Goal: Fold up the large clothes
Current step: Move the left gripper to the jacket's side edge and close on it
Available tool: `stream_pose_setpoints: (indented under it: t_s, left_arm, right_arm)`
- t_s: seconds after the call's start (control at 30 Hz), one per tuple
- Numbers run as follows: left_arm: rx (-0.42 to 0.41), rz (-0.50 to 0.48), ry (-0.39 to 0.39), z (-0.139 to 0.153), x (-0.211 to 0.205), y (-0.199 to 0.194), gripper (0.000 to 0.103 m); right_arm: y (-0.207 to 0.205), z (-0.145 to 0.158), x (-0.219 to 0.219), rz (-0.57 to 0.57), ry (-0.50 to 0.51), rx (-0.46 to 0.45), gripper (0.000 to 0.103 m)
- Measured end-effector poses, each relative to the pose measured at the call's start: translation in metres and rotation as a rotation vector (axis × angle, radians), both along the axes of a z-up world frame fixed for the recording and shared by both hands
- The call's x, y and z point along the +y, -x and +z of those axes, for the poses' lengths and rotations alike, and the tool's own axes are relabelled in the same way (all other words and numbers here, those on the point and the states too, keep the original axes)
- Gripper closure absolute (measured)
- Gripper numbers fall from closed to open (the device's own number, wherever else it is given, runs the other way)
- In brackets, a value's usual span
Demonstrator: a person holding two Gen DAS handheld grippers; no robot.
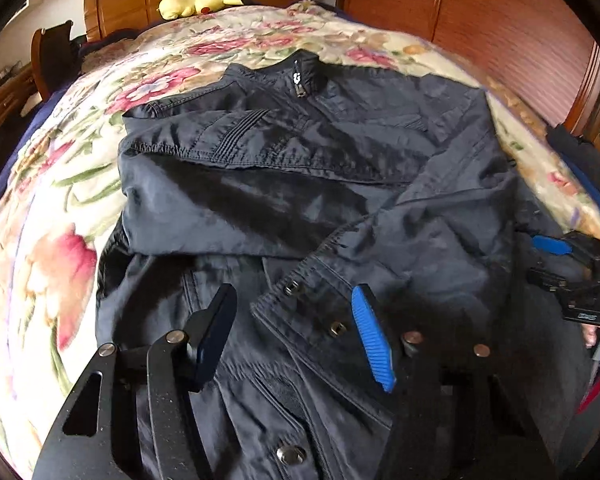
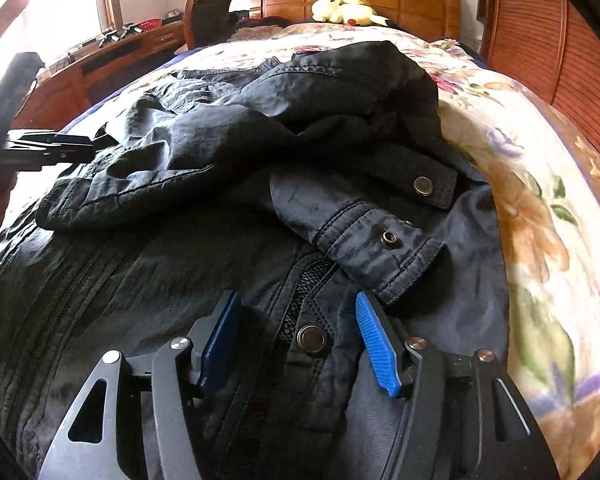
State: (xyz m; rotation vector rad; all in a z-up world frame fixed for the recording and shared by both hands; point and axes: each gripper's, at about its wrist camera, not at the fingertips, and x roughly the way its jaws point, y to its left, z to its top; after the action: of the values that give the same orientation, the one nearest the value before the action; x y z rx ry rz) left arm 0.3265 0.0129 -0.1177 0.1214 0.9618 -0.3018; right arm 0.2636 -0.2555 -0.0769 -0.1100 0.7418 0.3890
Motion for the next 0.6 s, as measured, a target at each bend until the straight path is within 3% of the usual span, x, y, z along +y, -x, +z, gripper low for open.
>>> stream_pose_setpoints:
  t_s: [0.17,0.4,0.6]
  left_arm:
    - [0.048,-0.003,-0.077,-0.015,-0.007,-0.016,0.042]
    - [0.098,-0.046,-0.066,-0.031,-0.015,-0.013,0.042]
    - [0.09,-0.045,-0.06,-0.032,-0.015,-0.005,0.043]
  right_arm:
    - [0.002,0.0,-0.002,-0.001,-0.004,0.001,0.041]
    - [0.001,0.0,-0.002,-0.001,-0.006,-0.001,0.041]
    - [0.002,0.0,-0.002,-0.001,-0.006,-0.001,0.04]
